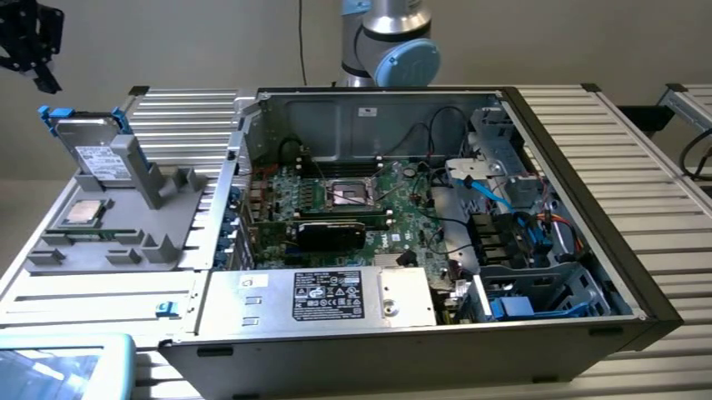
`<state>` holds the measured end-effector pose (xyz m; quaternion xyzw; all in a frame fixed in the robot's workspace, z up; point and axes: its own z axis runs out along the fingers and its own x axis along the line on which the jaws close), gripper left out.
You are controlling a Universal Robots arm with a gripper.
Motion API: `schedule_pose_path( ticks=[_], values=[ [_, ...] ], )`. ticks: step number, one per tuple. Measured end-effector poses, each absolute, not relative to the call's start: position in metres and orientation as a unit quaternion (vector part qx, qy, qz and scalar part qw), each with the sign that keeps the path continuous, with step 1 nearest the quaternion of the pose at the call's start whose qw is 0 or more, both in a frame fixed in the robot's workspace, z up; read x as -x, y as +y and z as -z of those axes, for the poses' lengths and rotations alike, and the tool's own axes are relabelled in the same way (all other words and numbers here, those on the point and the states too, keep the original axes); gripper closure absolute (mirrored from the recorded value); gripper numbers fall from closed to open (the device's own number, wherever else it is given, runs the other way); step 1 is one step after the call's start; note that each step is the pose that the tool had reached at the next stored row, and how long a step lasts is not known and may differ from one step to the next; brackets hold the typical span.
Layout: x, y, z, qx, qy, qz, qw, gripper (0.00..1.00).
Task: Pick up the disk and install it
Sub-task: 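Pick up the disk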
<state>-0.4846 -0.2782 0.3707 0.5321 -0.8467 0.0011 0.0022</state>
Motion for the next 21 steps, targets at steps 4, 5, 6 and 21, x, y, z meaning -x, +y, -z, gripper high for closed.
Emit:
schedule_pose_path(
  ticks=[4,5,6,21],
  values=[
    [0.4846,-0.2782,-0.3704,-0.563,-0.827,-0.003,0.0,0.89],
    [0.4846,-0.2782,-0.3703,-0.57,-0.822,-0.003,0.0,0.89],
    [0.4846,-0.2782,-0.37,-0.577,-0.816,-0.003,0.0,0.89],
    [0.4846,-0.2777,-0.3684,-0.647,-0.763,-0.003,-0.001,0.89]
  ],
)
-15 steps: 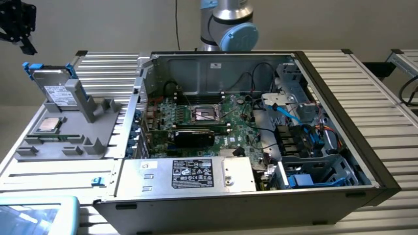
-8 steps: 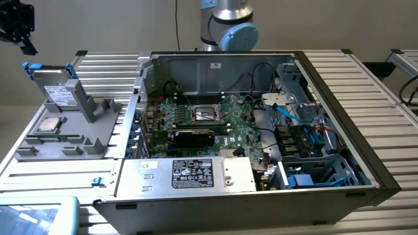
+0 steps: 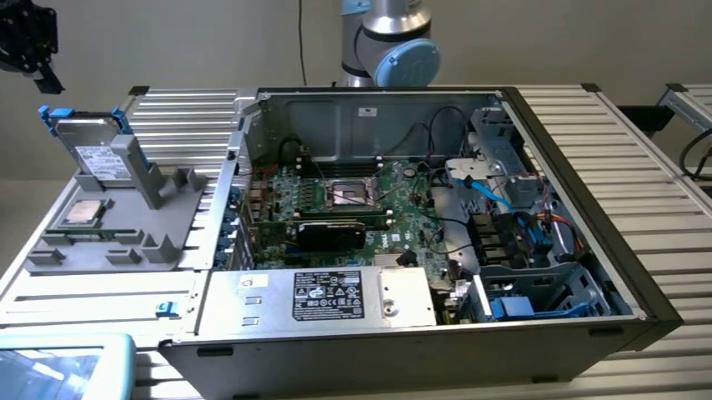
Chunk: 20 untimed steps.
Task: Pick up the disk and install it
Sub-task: 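Pick up the disk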
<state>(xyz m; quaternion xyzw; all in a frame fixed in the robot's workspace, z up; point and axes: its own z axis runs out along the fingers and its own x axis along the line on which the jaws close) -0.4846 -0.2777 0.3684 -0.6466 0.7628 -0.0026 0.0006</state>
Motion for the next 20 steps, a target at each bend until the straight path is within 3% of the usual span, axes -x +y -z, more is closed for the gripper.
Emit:
schedule_pose_path(
  ticks=[16,17,20],
  values=[
    [0.4851,-0.276,-0.3679,0.653,0.757,0.003,0.001,0.88],
    [0.4851,-0.276,-0.3679,0.653,0.757,0.003,0.001,0.75],
    [0.4852,-0.276,-0.3677,0.653,0.757,0.003,0.001,0.69]
  ],
)
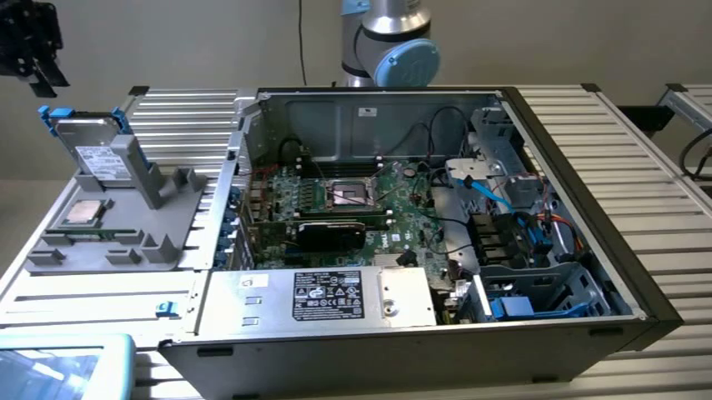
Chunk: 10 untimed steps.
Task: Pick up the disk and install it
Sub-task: 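Pick up the disk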
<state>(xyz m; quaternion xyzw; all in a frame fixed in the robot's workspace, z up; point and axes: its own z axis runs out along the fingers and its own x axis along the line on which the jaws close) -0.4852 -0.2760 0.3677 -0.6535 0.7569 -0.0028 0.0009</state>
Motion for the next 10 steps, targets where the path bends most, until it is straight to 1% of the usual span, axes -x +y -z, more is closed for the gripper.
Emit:
schedule_pose_path(
  ticks=[3,4,5,6,7,10],
  values=[
    [0.4854,-0.2761,-0.3674,0.654,0.757,0.003,0.001,0.52],
    [0.4857,-0.276,-0.3672,0.654,0.757,0.003,0.001,0.52],
    [0.486,-0.276,-0.3669,0.654,0.757,0.003,0.001,0.46],
    [0.4864,-0.2755,-0.366,0.654,0.757,0.003,0.001,0.46],
    [0.4869,-0.2744,-0.3649,0.654,0.757,0.004,0.0,0.4],
    [0.4881,-0.273,-0.3603,0.654,0.757,0.005,-0.001,0.4]
  ],
)
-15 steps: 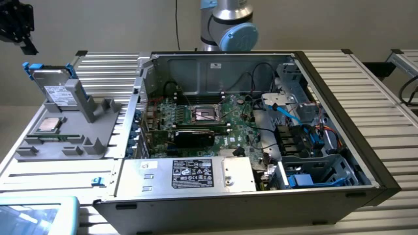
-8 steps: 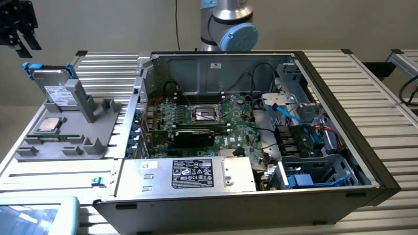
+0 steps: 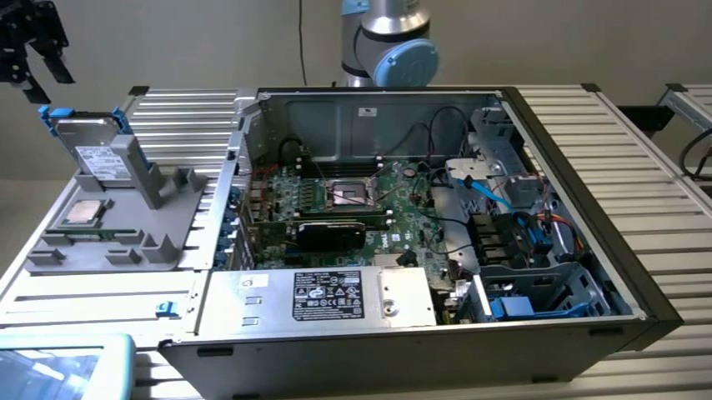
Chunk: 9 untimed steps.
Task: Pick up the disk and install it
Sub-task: 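Pick up the disk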
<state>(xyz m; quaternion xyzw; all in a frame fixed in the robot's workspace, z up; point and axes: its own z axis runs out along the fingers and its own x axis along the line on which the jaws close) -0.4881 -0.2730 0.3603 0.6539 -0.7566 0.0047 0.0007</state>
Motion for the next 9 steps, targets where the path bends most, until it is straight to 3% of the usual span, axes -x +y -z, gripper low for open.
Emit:
schedule_pose_path(
  ticks=[9],
  values=[
    [0.4882,-0.2729,-0.3599,-0.654,-0.757,-0.005,0.001,0.4]
  ],
)
